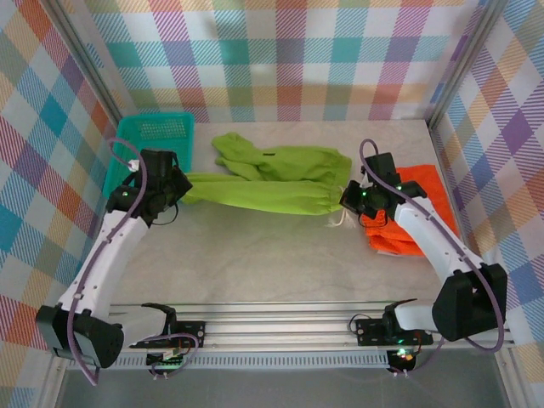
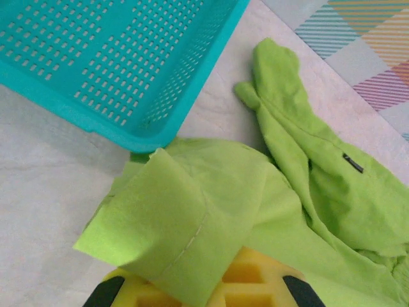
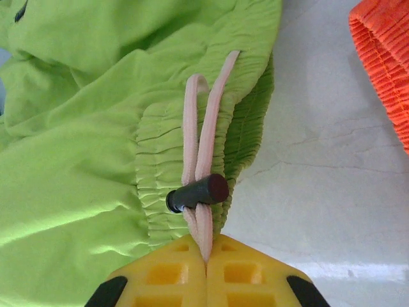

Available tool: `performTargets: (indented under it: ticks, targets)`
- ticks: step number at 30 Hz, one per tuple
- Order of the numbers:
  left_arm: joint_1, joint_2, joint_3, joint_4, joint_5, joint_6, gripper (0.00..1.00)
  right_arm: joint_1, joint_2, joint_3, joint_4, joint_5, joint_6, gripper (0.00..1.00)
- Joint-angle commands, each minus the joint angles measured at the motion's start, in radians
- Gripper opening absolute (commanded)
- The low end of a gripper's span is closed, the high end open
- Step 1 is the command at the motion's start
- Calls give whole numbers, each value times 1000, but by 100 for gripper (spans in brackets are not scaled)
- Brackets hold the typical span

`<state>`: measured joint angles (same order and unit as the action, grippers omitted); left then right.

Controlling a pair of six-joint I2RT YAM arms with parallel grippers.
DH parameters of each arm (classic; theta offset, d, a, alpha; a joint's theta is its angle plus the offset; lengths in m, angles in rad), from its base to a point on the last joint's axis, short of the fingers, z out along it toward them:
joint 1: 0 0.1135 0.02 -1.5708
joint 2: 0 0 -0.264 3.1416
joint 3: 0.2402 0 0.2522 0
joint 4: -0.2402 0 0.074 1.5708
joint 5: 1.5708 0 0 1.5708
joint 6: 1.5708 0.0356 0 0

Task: Fold and stack the shorts

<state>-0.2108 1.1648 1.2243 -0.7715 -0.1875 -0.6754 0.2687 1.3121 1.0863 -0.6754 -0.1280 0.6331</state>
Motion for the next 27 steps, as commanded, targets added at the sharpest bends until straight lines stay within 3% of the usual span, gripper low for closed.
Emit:
performTargets:
  ticks: [1,7,13,19,27]
  targets:
    - [7,-22,52,-212,-48,59,0,1,-24,43,-182,13,-68,0]
    - [7,-123,63,-256,-14,79,0,1,-100,67,-235,-22,-94,0]
    - [7,-167,266,-219,13,139,0,0,-144,241,-220,-8,-108,0]
    - [7,-90,480,-247,-40,209,0,-2,-56,466,-241,29,-159,0]
    - [7,96,658,-175,-30,222,0,-29,155,766,-211,57,-215,0]
